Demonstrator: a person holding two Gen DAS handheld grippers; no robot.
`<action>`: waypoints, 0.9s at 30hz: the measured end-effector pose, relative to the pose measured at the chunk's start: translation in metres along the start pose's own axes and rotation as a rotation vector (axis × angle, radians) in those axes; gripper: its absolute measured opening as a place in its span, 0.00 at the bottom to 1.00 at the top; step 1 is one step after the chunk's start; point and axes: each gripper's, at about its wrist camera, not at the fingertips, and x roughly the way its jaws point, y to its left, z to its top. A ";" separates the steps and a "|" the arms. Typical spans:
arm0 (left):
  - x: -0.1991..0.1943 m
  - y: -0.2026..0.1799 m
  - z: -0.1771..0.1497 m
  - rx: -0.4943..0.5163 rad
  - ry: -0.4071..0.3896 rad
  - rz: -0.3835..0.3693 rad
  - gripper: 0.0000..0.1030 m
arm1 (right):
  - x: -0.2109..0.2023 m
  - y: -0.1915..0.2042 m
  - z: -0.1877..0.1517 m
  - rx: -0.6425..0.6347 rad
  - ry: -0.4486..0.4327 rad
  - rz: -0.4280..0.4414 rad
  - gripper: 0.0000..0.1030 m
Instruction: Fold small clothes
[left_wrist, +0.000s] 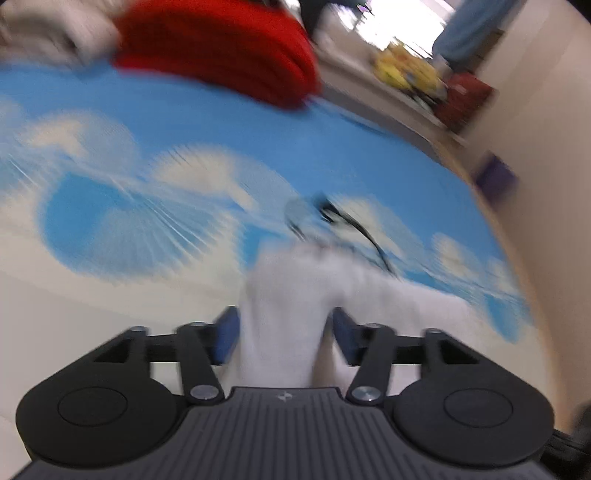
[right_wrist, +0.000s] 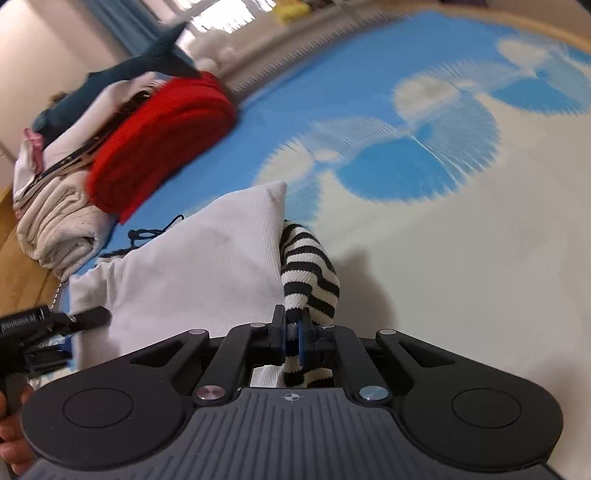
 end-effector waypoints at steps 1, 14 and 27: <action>-0.007 0.004 0.002 0.020 -0.026 0.014 0.66 | 0.004 0.006 0.000 -0.010 -0.004 -0.002 0.05; 0.035 0.002 -0.085 0.347 0.383 -0.024 0.66 | 0.029 0.020 0.001 -0.018 -0.005 -0.156 0.32; 0.021 0.002 -0.109 0.414 0.494 0.073 0.65 | 0.033 0.017 -0.035 -0.165 0.275 -0.108 0.04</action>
